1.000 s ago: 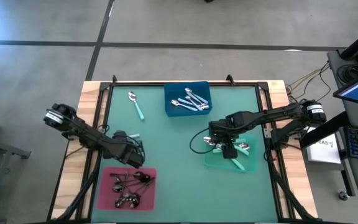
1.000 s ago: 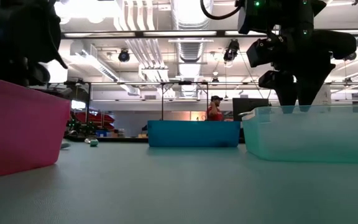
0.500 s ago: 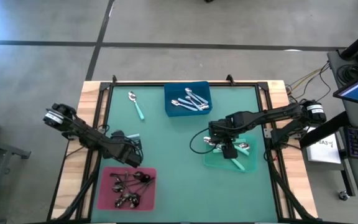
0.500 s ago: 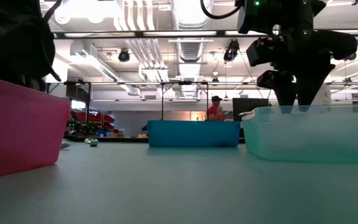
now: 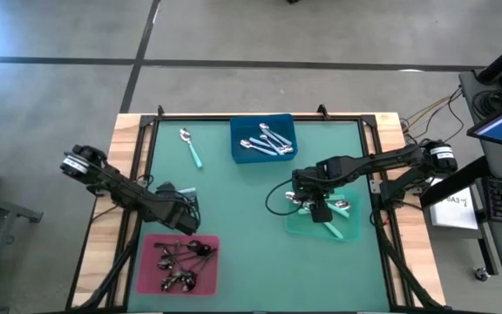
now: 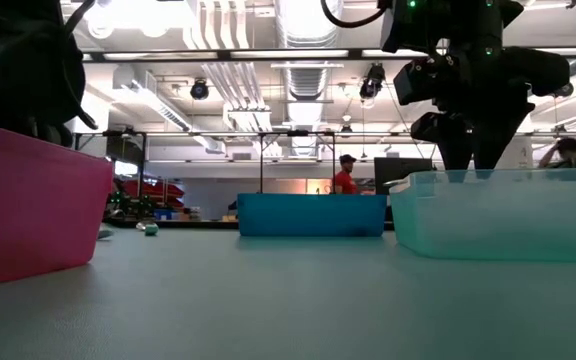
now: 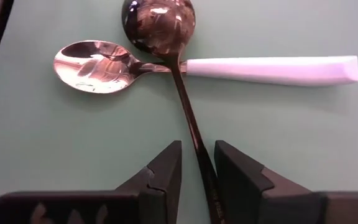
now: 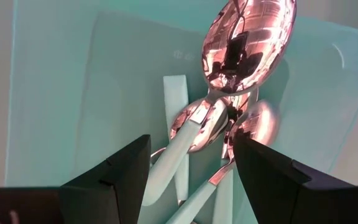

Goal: Sort silverware by color (type)
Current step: Put the black spoon into the red bin

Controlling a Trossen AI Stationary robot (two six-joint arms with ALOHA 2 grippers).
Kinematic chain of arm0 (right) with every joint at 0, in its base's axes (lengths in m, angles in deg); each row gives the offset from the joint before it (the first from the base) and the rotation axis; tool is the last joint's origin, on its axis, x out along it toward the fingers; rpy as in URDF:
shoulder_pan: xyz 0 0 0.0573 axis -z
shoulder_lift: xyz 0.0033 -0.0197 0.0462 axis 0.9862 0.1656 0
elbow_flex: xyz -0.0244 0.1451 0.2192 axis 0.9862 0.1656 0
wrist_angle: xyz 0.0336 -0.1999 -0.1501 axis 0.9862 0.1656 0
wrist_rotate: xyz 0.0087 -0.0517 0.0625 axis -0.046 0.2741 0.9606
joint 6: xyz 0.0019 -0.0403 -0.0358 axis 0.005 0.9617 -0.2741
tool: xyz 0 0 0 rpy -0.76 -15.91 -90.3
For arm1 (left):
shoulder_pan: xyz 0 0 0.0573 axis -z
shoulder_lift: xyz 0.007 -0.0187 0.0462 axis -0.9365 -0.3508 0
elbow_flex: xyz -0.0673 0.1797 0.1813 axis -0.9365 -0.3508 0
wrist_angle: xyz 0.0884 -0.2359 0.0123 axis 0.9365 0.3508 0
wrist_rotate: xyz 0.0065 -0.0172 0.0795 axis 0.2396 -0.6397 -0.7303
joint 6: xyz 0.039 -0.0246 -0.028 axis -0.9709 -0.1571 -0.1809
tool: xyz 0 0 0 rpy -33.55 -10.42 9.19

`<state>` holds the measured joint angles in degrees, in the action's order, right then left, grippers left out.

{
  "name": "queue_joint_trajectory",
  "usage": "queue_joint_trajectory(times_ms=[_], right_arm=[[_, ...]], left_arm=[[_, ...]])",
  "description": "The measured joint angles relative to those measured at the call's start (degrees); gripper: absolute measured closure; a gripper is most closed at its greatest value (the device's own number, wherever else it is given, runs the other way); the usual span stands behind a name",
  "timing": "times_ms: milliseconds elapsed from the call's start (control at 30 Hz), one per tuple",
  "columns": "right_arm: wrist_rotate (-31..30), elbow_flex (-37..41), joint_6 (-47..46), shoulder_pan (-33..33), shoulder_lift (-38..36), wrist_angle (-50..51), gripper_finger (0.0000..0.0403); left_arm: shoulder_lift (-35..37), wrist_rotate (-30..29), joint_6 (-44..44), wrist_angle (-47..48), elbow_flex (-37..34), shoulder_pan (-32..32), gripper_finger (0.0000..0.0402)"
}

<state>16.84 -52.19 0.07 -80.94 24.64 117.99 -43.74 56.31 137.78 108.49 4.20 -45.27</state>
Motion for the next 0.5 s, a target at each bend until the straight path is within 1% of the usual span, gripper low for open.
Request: queue_joint_trajectory(times_ms=[133, 300, 500], right_arm=[[0.0, 0.0, -0.1, 0.0, 0.0, 0.0, 0.0184], [0.0, 0.0, -0.1, 0.0, 0.0, 0.0, 0.0184], [0.0, 0.0, -1.7, 0.0, 0.0, 0.0, 0.0184]], left_arm=[[0.1, 0.0, -3.5, -1.2, -0.5, 0.0, 0.0334], [0.4, -0.1, -9.7, -2.7, -0.5, -0.1, 0.0388], [0.9, 0.3, -15.1, -3.0, -0.2, -0.1, 0.0395]])
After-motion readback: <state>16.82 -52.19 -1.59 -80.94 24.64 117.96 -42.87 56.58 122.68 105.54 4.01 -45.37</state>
